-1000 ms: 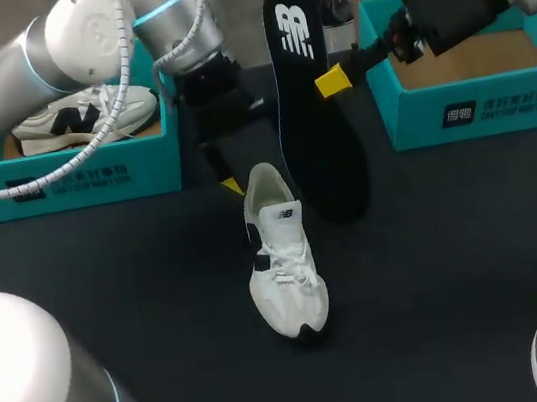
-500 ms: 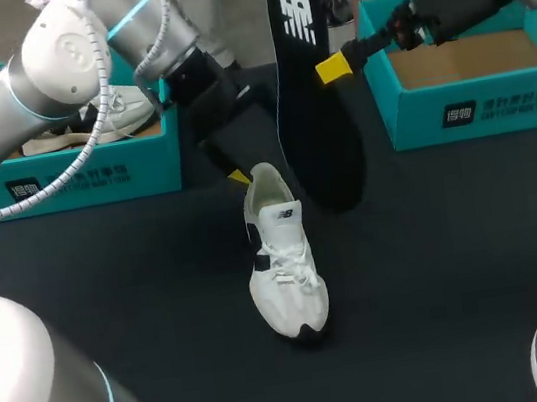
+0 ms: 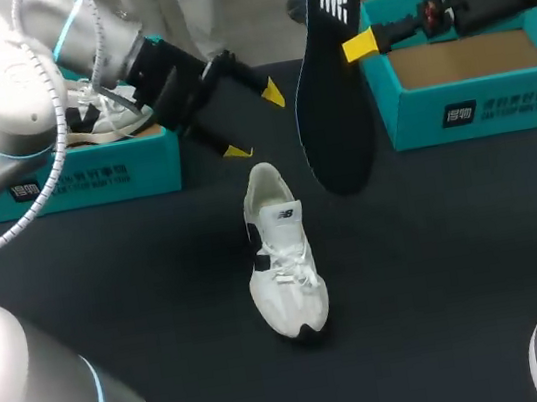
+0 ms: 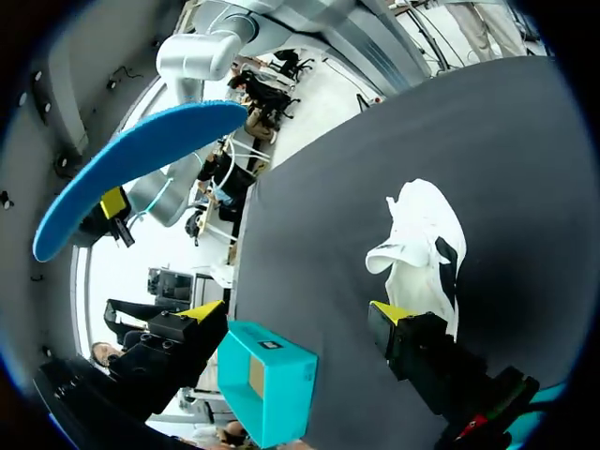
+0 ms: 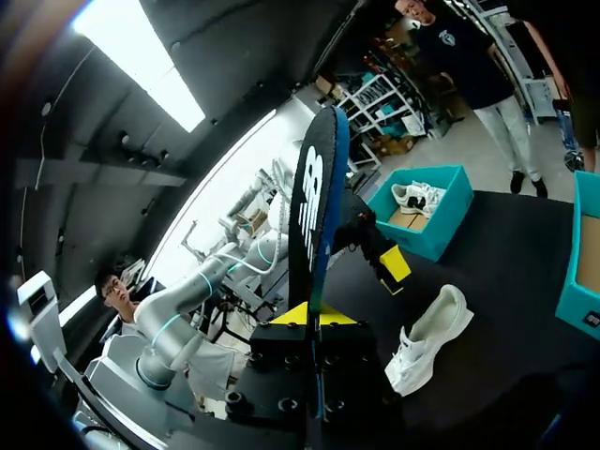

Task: Take the shoe out of the shoebox, open the shoe tongue, remove and reinsert the insole, then place the shoe into the shoebox

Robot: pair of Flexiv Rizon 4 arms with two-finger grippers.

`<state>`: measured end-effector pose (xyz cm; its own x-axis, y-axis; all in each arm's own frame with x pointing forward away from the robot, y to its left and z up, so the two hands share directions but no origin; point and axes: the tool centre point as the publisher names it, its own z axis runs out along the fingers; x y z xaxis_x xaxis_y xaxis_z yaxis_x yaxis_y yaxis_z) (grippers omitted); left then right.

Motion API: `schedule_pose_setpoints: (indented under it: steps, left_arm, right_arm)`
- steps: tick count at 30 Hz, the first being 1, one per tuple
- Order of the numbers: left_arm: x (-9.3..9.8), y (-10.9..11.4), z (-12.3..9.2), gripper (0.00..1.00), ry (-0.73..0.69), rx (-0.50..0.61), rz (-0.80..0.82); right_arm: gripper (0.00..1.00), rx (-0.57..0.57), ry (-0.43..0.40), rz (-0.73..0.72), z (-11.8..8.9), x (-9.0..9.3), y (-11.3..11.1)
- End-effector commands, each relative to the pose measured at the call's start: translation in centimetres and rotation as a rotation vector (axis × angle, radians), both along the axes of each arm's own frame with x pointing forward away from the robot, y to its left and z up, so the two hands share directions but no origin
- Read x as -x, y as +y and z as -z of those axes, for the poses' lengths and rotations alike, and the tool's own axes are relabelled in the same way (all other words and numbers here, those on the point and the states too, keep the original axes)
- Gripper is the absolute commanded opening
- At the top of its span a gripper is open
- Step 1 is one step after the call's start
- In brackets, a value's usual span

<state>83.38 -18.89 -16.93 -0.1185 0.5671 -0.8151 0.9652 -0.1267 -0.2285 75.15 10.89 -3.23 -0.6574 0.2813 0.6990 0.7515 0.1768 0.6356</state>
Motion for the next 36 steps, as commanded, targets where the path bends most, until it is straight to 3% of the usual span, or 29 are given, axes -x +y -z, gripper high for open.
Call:
schedule_pose_setpoints:
  steps: [1,20,36]
  left_arm:
    - [1.3,0.9,-1.2,1.00,-0.050,0.170,-0.070]
    - [3.2,0.0,-6.8,1.00,-0.190,0.469,-0.080]
    - [4.0,-0.1,-9.1,1.00,-0.292,0.606,-0.087]
  right_arm:
    - [0.00,-0.006,0.047,-0.015,0.0,-1.3,-0.5]
    - [0.00,0.012,0.324,-0.013,0.9,-5.0,-1.8]
    - [0.00,0.047,0.444,-0.011,2.2,-6.7,-1.8]
